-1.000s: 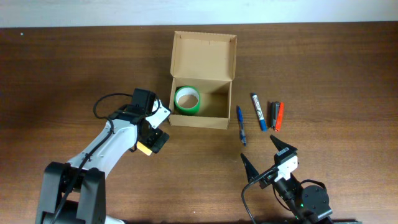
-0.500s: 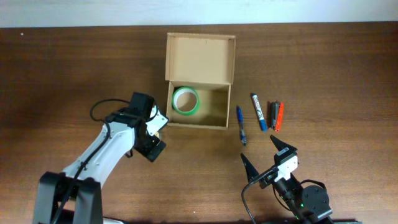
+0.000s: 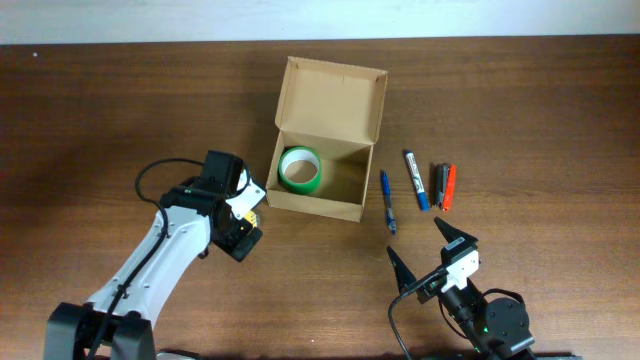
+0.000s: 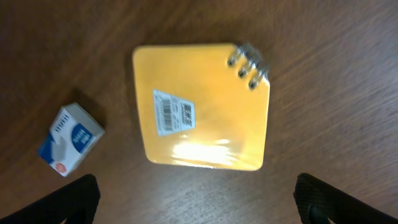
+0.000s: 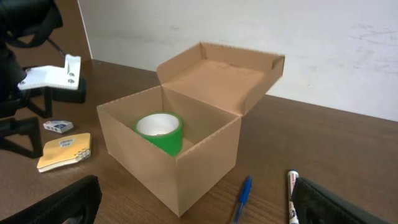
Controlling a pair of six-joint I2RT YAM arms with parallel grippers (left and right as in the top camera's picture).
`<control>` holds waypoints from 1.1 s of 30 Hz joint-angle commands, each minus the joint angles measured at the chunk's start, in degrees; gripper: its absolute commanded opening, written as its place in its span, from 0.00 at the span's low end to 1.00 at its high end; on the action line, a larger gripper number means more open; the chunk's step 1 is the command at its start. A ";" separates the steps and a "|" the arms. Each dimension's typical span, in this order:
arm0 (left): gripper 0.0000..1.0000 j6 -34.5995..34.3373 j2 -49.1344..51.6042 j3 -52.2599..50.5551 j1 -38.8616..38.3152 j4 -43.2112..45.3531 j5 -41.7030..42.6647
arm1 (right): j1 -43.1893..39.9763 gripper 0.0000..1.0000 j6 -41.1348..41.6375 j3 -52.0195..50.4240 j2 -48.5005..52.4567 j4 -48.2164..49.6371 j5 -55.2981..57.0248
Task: Pack container
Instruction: 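Lower the left gripper onto the yellow spiral notepad and grasp it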
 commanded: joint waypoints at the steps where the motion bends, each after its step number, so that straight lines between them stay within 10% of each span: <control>1: 1.00 -0.11 -0.87 -2.21 0.39 0.09 -1.07 | 0.33 0.99 -0.20 -0.55 -0.48 0.13 0.50; 33: 1.00 -2.84 2.75 -10.29 4.68 18.14 5.70 | 0.33 0.99 -0.20 -0.55 -0.48 0.13 0.50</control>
